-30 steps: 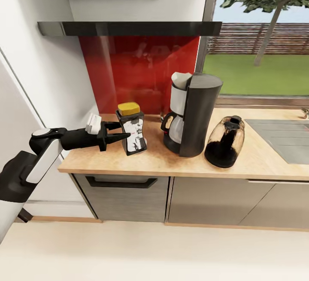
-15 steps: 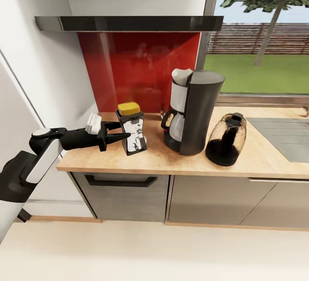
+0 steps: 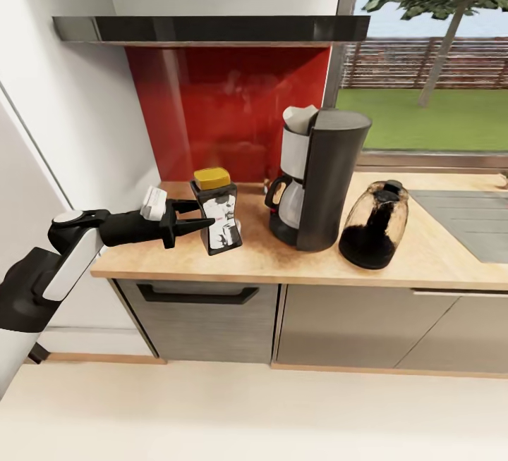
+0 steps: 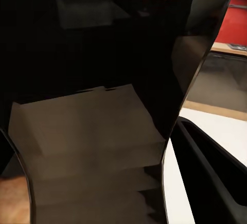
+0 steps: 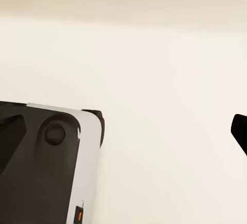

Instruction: Set up a coffee station on the kitchen countertop: keep the coffee maker on the countertop, move the bottle of coffee from the kitchen shelf to the counter next to the coffee maker, place a paper coffee filter on top of the coffee maker, put the saucer next to the coffee maker with the coffee cup on the saucer, and place the electric kettle next to the coffee maker.

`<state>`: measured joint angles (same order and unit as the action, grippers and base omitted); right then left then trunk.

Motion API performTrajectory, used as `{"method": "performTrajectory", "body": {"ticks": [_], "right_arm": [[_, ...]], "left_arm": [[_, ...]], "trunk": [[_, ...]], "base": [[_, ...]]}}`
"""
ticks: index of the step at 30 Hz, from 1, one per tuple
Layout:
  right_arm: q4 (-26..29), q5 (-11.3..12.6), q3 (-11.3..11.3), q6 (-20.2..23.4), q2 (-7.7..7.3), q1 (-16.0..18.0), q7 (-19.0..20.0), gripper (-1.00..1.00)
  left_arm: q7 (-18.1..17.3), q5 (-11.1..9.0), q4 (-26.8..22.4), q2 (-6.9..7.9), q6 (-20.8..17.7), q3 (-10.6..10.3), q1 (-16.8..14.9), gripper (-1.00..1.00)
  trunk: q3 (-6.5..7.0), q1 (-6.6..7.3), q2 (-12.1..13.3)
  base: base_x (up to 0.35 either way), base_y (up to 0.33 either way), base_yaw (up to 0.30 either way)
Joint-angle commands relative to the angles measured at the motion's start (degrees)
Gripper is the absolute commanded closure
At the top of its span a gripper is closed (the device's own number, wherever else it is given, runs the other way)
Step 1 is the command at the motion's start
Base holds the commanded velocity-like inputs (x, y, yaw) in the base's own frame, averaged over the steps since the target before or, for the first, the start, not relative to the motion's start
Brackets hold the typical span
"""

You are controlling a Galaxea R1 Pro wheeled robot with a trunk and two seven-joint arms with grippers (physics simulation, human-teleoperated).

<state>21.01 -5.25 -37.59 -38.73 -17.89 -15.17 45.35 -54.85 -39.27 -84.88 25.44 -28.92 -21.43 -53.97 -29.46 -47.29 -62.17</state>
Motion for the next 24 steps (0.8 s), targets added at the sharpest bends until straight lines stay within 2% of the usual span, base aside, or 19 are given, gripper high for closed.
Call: {"method": "performTrajectory", "body": {"ticks": [1, 24], "right_arm": [[0.08, -0.55, -0.48, -0.21, 0.04, 0.02, 0.26, -1.0], [0.08, -0.55, -0.56, -0.24, 0.04, -0.02, 0.26, -1.0]], "left_arm": [[0.01, -0.55, 0.0, 0.05, -0.43, -0.1, -0.07, 1.0], [-0.08, -0.55, -0.11, 0.05, -0.43, -0.1, -0.03, 1.0]], "trunk": [[-0.23, -0.23, -0.45], [-4.36, -5.28, -9.68]], "base": [[0.0, 0.0, 0.0], [0.0, 0.0, 0.0]]}}
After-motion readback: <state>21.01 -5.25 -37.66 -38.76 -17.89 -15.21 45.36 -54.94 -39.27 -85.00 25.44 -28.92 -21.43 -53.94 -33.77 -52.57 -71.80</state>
